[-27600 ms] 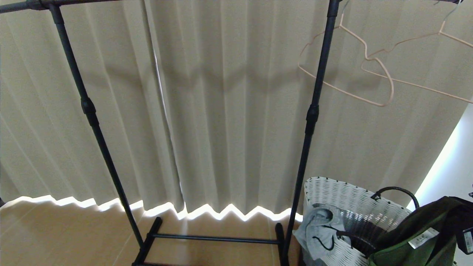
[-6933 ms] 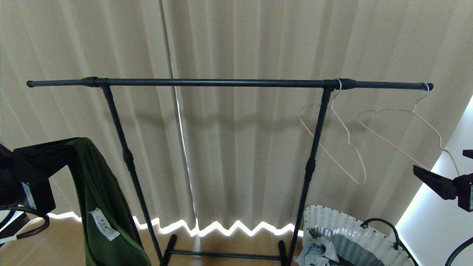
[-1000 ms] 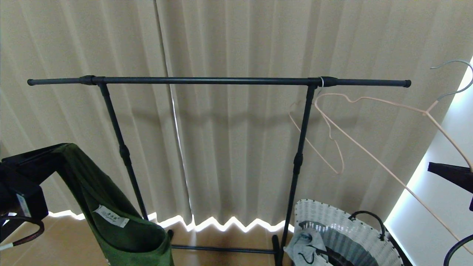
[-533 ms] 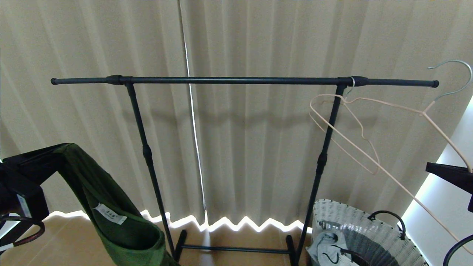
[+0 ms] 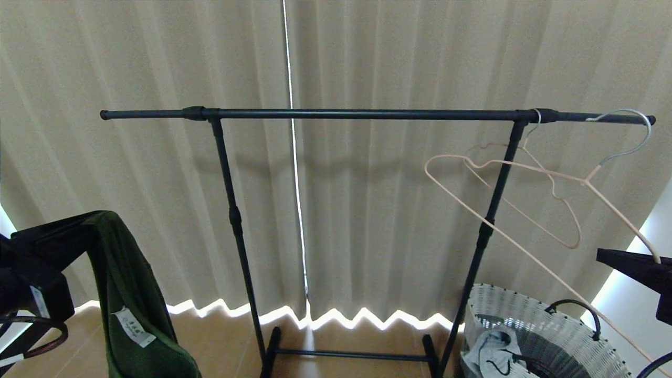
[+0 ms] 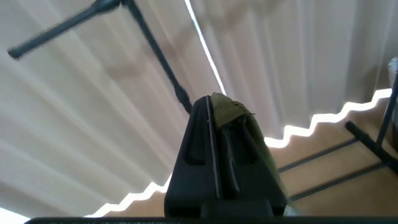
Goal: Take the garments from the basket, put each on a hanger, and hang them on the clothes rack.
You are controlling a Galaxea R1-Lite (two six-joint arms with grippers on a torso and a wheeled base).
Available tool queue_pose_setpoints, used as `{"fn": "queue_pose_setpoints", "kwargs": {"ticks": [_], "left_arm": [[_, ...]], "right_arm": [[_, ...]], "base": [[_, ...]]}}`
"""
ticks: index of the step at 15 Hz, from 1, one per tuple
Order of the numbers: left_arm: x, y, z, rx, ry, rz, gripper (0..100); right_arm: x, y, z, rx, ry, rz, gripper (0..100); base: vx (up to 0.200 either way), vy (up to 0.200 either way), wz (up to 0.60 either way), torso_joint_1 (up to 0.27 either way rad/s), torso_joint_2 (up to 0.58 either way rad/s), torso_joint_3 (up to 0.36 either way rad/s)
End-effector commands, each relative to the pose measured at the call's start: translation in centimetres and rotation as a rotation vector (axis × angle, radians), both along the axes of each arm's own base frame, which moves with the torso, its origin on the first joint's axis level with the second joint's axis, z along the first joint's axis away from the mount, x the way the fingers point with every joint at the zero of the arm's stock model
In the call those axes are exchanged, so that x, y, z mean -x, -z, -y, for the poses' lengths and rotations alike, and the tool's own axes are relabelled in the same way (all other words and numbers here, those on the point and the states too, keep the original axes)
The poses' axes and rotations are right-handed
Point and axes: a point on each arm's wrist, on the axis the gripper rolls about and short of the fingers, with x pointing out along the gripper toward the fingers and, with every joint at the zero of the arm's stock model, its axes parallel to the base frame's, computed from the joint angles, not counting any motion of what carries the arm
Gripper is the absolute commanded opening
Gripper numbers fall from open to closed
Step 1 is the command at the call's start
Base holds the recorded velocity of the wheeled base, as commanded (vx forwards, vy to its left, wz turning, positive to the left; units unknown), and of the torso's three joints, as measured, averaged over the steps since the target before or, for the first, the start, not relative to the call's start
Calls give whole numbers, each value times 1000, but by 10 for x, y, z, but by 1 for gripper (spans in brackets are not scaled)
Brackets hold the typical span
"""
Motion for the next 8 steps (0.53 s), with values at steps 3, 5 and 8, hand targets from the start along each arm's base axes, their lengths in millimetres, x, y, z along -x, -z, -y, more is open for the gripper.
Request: {"fn": "queue_pose_setpoints", "kwargs": {"ticks": [3, 5, 8], "left_arm": [[1, 7, 4, -6, 34, -27, 0], [-5, 9, 12, -12, 69, -54, 0], [-22, 0, 19, -9, 71, -65, 0]], "right_arm": [[0, 9, -12, 38, -33, -40, 0], [2, 12, -19, 57, -55, -84, 0], [2, 14, -32, 61, -143, -103, 0]], "base": [[0, 0, 0, 0, 0, 0], [0, 0, 0, 0, 0, 0], [0, 0, 0, 0, 0, 0]]}}
